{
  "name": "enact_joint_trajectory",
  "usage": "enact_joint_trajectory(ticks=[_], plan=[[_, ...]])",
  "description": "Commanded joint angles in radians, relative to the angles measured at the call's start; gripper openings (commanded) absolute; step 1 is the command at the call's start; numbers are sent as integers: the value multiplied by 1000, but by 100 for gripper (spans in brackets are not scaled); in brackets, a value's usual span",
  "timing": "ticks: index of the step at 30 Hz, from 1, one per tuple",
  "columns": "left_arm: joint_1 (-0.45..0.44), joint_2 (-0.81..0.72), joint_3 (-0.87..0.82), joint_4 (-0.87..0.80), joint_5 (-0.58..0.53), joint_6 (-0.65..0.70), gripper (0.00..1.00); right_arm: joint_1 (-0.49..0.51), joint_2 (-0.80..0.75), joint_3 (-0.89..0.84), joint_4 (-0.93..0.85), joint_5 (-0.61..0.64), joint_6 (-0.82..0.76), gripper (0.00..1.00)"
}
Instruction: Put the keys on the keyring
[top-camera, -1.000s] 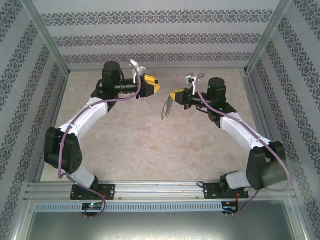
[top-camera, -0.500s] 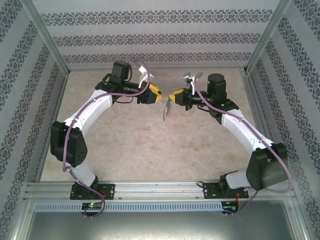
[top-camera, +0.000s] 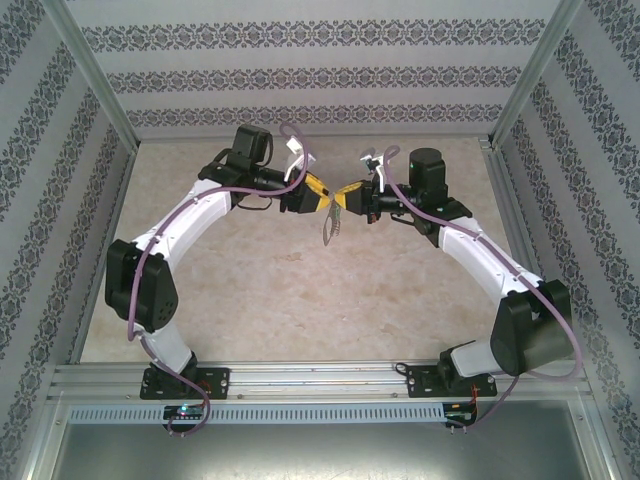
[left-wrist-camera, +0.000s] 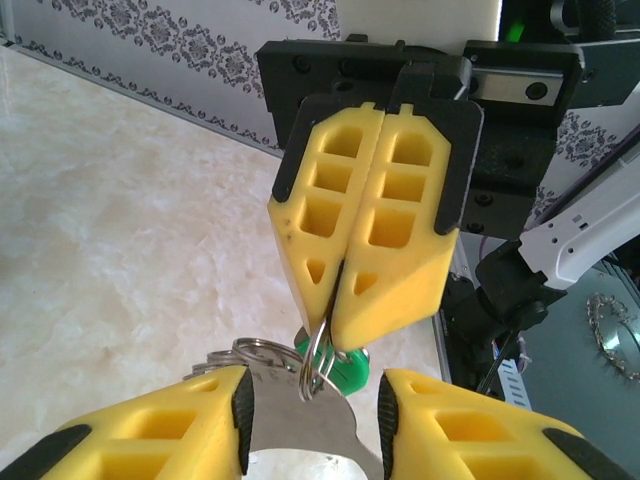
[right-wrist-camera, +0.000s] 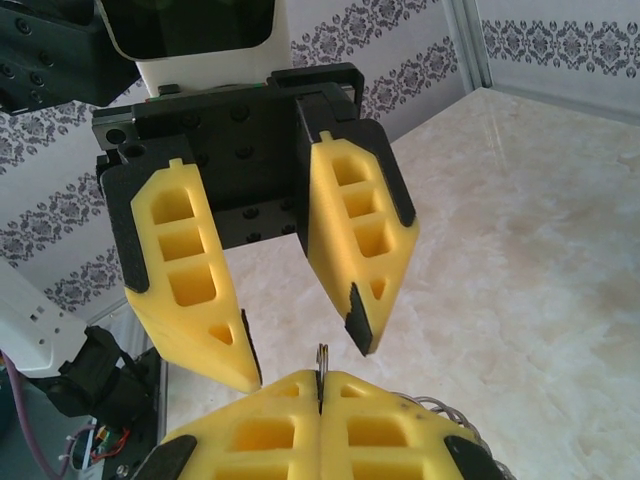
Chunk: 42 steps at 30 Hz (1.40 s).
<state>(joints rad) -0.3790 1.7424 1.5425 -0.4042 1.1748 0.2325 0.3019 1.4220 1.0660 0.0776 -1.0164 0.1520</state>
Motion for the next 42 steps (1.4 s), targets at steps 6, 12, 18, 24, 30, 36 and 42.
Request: enact_joint_trajectory(ticks=[6,12,18,24,30,36,42], plan=[[-16,18,28,41,38,-13,34,11,7,29,16,-36,-14,0],[-21,18,24,55,45,-20,29,12,10,30,16,-37,-15,0],[-27,20,24,66,53,-24,29,12,10,32,15,-34,-14,0],[-29,22,19,71,69,-23,11,12,10,32,15,-30,-15,0],[-29,13,4,94,72,-32,0,-6,-1,25,38,-22,11,12],[-29,-24,-58,255,35,-131,0,-66,-67,-48,179,-28,142,42],[-28,-79,-196,569,-15,-280,0,-86,-160,-151,199,166,175,47]])
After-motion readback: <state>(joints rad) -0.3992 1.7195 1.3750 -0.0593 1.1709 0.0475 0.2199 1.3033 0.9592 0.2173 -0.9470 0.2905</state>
